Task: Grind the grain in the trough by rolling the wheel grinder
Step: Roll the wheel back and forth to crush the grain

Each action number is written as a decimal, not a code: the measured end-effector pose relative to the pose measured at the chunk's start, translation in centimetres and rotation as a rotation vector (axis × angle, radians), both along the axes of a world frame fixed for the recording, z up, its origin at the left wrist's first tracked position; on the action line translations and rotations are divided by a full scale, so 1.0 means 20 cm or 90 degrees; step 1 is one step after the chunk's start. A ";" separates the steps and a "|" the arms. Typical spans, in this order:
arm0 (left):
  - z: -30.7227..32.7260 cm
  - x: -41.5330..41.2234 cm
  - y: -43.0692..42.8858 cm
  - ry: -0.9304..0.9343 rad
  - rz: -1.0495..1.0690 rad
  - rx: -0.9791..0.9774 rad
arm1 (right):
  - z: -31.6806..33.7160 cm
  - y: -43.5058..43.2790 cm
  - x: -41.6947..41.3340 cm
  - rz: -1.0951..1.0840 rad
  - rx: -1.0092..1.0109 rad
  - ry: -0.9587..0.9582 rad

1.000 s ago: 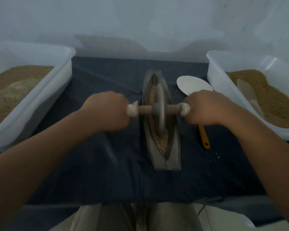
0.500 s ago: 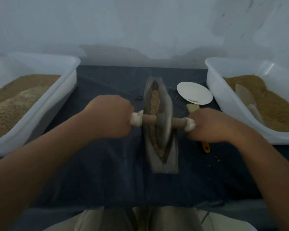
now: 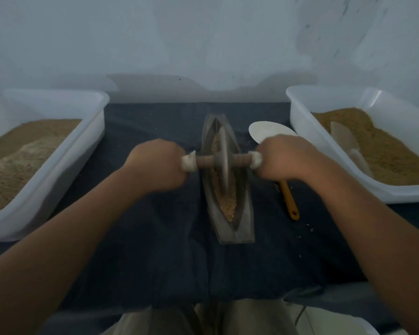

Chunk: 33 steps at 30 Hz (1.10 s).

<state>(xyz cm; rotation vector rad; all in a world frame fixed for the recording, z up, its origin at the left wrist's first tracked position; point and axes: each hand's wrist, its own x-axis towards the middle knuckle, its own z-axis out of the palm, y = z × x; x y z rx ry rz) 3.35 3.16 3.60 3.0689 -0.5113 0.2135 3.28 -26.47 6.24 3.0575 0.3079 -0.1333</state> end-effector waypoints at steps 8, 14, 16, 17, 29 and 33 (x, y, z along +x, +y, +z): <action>-0.01 0.10 -0.02 -0.002 0.061 -0.005 | 0.02 0.03 0.10 -0.001 0.007 -0.052; 0.11 0.24 -0.11 0.019 0.087 0.024 | 0.06 0.08 0.22 -0.053 -0.002 -0.028; 0.09 0.08 -0.07 0.033 0.042 0.040 | 0.05 0.04 0.08 -0.028 0.004 0.047; 0.06 -0.02 -0.04 0.007 0.007 0.047 | 0.04 0.01 -0.03 -0.012 0.008 0.081; 0.07 0.20 -0.11 -0.034 0.107 0.007 | -0.02 0.07 0.16 -0.026 -0.033 -0.191; 0.05 0.07 -0.06 0.041 0.050 0.005 | 0.06 0.06 0.08 0.004 -0.021 -0.050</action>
